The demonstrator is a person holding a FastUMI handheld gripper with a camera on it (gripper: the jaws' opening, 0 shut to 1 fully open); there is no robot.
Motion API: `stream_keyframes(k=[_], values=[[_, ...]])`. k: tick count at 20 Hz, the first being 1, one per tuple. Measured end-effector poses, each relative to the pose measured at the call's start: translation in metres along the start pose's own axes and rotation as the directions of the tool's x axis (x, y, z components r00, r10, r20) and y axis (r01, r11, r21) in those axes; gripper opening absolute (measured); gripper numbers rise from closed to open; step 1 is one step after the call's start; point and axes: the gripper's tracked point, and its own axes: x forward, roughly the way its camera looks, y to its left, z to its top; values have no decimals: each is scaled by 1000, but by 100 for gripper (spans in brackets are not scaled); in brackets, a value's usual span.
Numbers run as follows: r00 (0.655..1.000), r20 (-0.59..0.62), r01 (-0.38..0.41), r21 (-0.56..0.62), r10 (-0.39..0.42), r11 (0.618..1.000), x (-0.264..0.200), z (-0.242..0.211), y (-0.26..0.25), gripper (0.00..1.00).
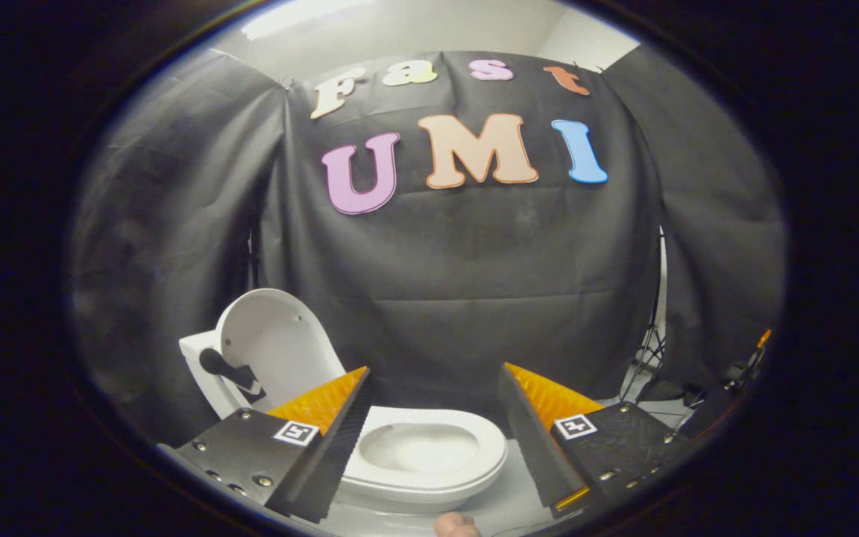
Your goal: Open the toilet lid.
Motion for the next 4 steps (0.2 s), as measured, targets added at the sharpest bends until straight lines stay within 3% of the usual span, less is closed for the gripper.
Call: stream_keyframes(k=[4], values=[[1000, 6, 5, 24, -5, 1000, -1, 4, -4, 99]])
